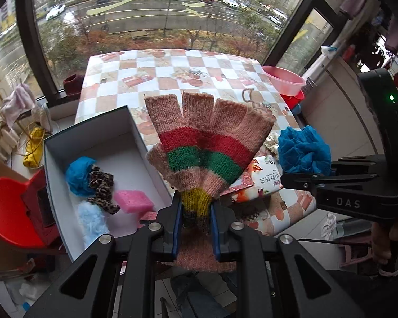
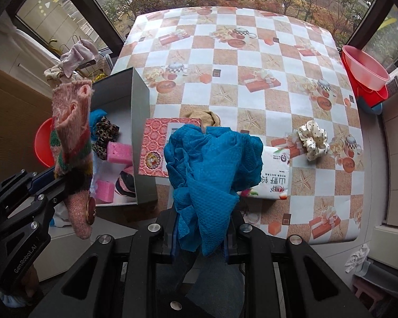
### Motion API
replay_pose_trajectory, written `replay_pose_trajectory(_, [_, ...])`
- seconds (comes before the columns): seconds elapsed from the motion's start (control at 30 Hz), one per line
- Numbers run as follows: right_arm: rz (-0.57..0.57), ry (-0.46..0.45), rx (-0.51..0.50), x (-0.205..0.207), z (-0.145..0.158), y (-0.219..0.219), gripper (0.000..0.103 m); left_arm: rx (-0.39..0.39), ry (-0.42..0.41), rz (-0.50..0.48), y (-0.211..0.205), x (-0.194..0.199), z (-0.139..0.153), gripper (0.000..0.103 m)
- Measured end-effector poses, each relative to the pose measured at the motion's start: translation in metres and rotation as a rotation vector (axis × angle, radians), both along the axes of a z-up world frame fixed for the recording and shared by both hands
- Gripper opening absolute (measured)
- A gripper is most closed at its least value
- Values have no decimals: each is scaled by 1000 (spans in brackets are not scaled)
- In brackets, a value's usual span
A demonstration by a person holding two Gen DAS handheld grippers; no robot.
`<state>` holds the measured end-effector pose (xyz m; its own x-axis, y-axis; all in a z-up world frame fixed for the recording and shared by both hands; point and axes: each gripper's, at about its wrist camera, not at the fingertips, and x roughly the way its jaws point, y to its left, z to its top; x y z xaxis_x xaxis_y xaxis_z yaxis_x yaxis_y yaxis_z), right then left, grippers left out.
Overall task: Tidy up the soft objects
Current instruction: 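Lift the striped glove and blue cloth with both tools toward the white box, then lower the striped glove and blue cloth into the white box with both tools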
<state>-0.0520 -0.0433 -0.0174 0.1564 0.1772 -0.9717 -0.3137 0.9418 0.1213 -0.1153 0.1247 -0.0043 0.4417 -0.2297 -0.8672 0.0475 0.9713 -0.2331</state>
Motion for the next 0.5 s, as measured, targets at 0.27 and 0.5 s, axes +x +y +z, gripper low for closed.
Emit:
replay_pose_trajectory(0.27, [109,-35,47,10,18,51,24,-9,18,166,51,-12,-5,20])
replay_pose_trajectory(0.5, [204,-27,73,6,20,91,24,3,40,249,74,-22,-12,20])
